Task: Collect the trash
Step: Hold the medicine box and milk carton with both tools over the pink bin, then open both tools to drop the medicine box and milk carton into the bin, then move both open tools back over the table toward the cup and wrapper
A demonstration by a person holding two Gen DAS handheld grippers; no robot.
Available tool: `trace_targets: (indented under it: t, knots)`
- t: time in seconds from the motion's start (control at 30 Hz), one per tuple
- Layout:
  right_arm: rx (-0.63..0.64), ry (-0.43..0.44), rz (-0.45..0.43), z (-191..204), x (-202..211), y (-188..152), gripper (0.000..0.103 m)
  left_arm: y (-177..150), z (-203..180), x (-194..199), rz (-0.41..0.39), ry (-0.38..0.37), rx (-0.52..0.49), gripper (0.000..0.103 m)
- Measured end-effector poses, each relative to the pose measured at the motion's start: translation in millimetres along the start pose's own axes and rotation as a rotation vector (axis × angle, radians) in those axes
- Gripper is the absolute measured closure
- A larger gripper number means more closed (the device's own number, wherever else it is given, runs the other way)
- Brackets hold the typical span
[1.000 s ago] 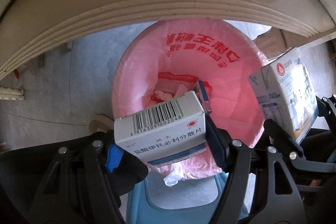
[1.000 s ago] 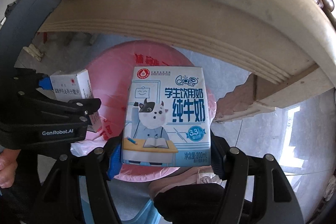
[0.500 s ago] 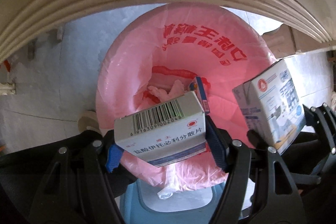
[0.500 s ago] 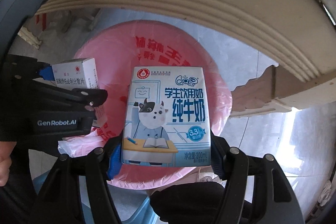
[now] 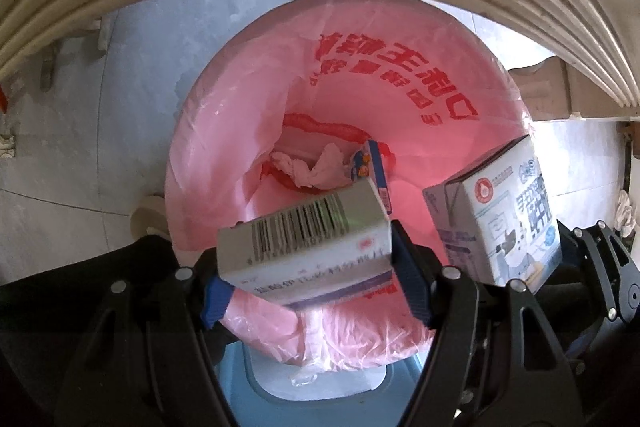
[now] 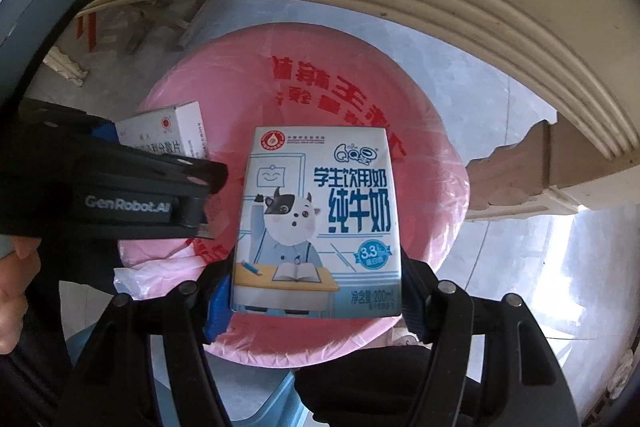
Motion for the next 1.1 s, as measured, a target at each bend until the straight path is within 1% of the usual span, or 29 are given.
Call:
trace_targets:
  t: [0.03, 0.07, 0.1, 0.13, 0.37, 0.67, 0.9, 1.03, 1.1]
  knots:
    - [0.002, 0.0, -0.004, 5, -1, -2, 0.036, 0, 0, 1, 0.002, 0.0, 0.0, 0.03]
    - [0.001, -0.008, -0.005, 5, -1, -1, 0.032, 1, 0, 1, 0.001, 0.004, 0.002, 0.023]
    - [0.003, -0.02, -0.006, 4, 0, 0, 0.023, 1, 1, 2, -0.001, 0.012, 0.001, 0.02]
    - [0.004, -0.024, -0.009, 5, 0, 0, 0.022, 2, 1, 3, -0.007, 0.02, -0.002, 0.02]
    - [-0.011, -0.015, -0.014, 4, 3, 1, 0.022, 1, 0, 5, -0.017, 0.061, -0.031, 0.019]
    - [-0.011, -0.015, -0.014, 4, 6, -1, 0.022, -1, -1, 10, -0.026, 0.059, -0.033, 0.019]
    - [-0.021, -0.009, -0.02, 3, 13, -6, 0.022, -6, -3, 21, -0.047, 0.063, -0.037, 0.019]
    - [-0.028, -0.003, -0.026, 3, 23, -11, 0.022, -17, 1, 40, -0.081, 0.086, -0.049, 0.019]
    - [-0.031, 0.002, -0.042, 5, 37, -15, 0.022, -29, 9, 60, -0.113, 0.116, -0.05, 0.019]
Point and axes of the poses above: each gripper's, at about its wrist camera, not at the fingertips, and x roughly against the way its jaws point, z to its left, y to its top, the point moved 10 cm from there along -x, roughly the way its jaws point, and after that the axes turned 5 degrees about z, right-handed, at the moved point
